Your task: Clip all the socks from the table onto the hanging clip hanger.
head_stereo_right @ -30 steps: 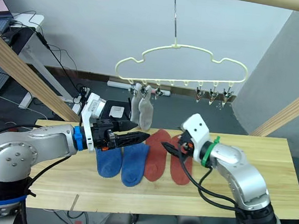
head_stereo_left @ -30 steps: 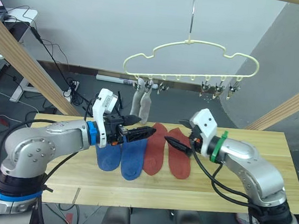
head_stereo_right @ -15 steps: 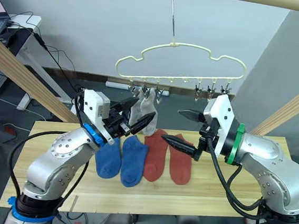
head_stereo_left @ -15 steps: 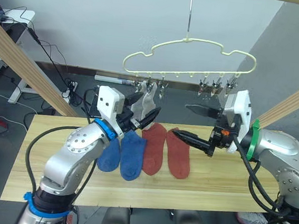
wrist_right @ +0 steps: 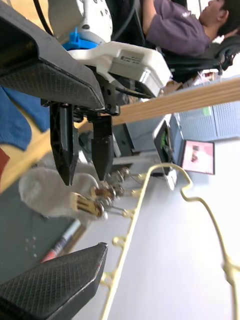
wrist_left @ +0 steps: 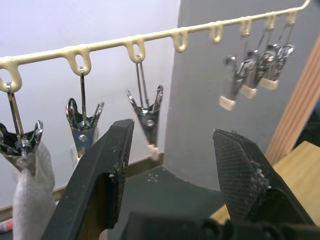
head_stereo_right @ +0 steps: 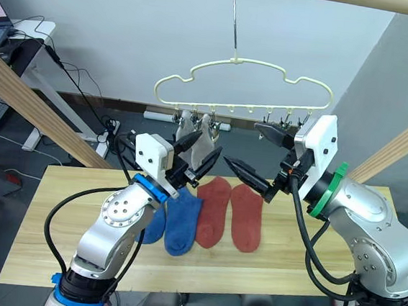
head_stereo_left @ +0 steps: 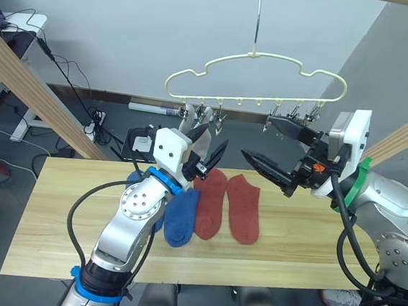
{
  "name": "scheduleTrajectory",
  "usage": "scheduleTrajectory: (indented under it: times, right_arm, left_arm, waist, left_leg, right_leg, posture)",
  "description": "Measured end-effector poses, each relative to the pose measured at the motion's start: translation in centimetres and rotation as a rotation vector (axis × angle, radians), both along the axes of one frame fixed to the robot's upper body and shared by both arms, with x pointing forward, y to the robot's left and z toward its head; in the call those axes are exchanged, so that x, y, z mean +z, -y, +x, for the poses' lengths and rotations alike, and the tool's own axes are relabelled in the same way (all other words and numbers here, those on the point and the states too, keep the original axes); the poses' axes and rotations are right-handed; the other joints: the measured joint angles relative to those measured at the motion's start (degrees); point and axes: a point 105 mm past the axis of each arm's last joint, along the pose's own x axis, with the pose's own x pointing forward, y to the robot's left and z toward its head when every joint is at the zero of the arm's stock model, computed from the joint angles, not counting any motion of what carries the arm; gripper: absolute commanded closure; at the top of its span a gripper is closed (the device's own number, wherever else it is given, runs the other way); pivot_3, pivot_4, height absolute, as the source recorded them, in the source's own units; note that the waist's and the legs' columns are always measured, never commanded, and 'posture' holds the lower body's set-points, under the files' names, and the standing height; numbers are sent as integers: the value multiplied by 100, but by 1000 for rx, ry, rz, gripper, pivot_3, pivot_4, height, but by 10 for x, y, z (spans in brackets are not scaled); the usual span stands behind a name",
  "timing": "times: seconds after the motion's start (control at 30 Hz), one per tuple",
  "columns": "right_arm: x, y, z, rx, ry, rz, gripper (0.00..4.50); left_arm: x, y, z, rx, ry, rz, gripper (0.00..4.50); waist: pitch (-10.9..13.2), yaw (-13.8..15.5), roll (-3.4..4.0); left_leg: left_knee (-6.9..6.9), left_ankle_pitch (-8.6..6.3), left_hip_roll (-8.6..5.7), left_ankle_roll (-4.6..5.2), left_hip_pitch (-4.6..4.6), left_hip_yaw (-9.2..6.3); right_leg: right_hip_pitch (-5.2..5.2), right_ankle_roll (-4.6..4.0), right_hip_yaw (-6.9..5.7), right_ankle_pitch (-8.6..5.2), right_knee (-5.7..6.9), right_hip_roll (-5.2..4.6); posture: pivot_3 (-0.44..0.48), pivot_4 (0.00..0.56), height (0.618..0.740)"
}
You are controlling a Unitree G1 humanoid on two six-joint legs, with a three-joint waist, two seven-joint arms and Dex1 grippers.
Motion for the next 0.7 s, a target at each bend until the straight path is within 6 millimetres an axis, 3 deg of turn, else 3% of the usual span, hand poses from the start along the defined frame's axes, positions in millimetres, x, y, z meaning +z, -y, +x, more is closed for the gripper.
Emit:
scheduleTrajectory:
  times: [0.4, 0.7]
  right_arm:
    - [-9, 3, -4, -13, -9, -19, 0]
    - [-8, 4, -4, -29, -9, -16, 0]
  left_arm:
    - [5, -1, 23, 50, 22, -40, 1762]
    - [3, 2, 29, 53, 16, -63, 1762]
  waist:
    - [0, -11, 0]
    - [0, -63, 0]
  left_leg:
    - [4, 0, 0, 0, 1, -1]
    - [4, 0, -1, 0, 1, -1]
  right_leg:
    - [3, 0, -1, 1, 2, 0]
    - [4, 1, -2, 1, 3, 0]
  posture:
    - [-215, 303, 740]
    - [-226, 306, 740]
